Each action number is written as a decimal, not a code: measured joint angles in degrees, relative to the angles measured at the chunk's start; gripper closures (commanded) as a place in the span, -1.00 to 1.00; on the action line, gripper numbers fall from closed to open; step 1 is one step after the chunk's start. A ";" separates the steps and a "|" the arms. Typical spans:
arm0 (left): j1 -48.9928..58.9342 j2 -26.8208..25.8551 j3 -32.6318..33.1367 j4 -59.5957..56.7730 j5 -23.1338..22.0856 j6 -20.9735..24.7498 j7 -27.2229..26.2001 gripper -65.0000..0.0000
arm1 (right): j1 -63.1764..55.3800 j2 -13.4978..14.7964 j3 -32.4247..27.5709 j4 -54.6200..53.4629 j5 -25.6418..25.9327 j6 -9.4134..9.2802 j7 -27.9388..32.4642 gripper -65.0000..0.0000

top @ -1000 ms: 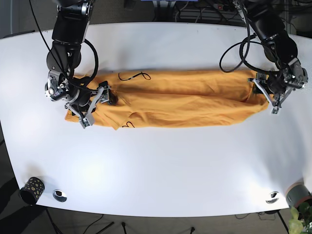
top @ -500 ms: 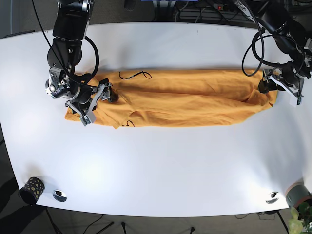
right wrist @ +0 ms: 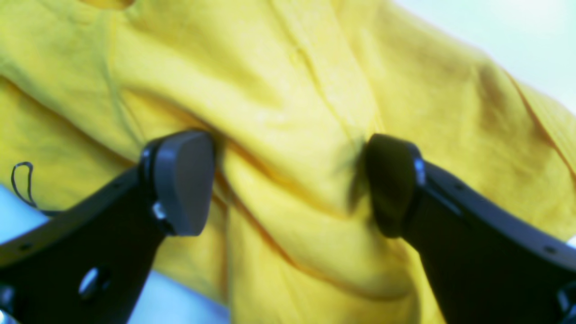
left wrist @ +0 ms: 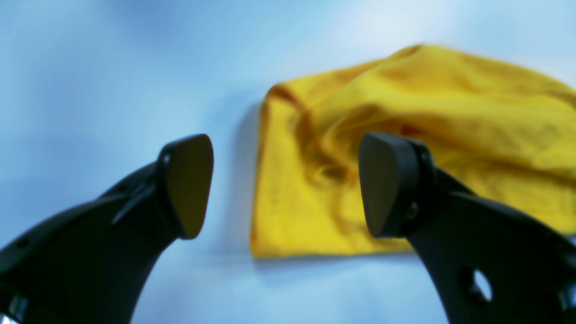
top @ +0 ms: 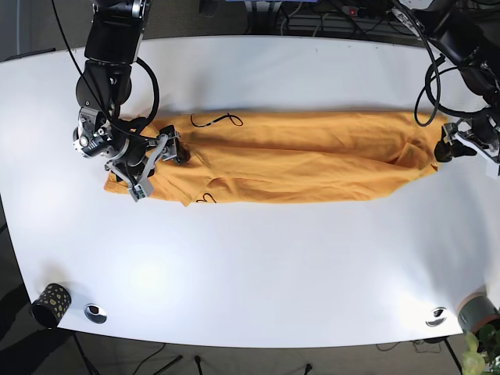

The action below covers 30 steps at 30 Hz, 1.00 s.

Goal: Fold the T-shirt properly
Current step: 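Regrasp the strip end with the left gripper while the right holds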

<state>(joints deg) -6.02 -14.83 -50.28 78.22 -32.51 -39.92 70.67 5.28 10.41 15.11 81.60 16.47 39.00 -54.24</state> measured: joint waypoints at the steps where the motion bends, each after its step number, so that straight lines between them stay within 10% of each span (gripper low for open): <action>1: 0.00 -0.11 0.09 -1.31 0.09 0.00 0.00 -0.47 | 0.00 -0.02 0.00 0.00 0.02 0.00 0.02 -0.53; 19: -2.08 0.07 8.33 -11.67 -1.18 0.00 -7.19 -0.44 | 0.00 -0.09 0.20 0.00 0.02 0.00 0.02 -0.53; 26: -2.01 0.46 8.52 -11.76 -0.46 0.00 -6.75 0.62 | 0.00 -0.11 0.26 0.00 0.02 0.00 0.04 -0.53; 30: -1.75 0.35 10.01 -11.74 0.26 0.00 -6.10 0.67 | 0.00 -0.09 0.26 0.00 0.02 0.00 0.02 -0.53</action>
<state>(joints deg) -7.77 -14.48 -40.27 66.48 -32.25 -39.92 64.58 5.28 10.33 15.38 81.60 16.49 39.00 -54.22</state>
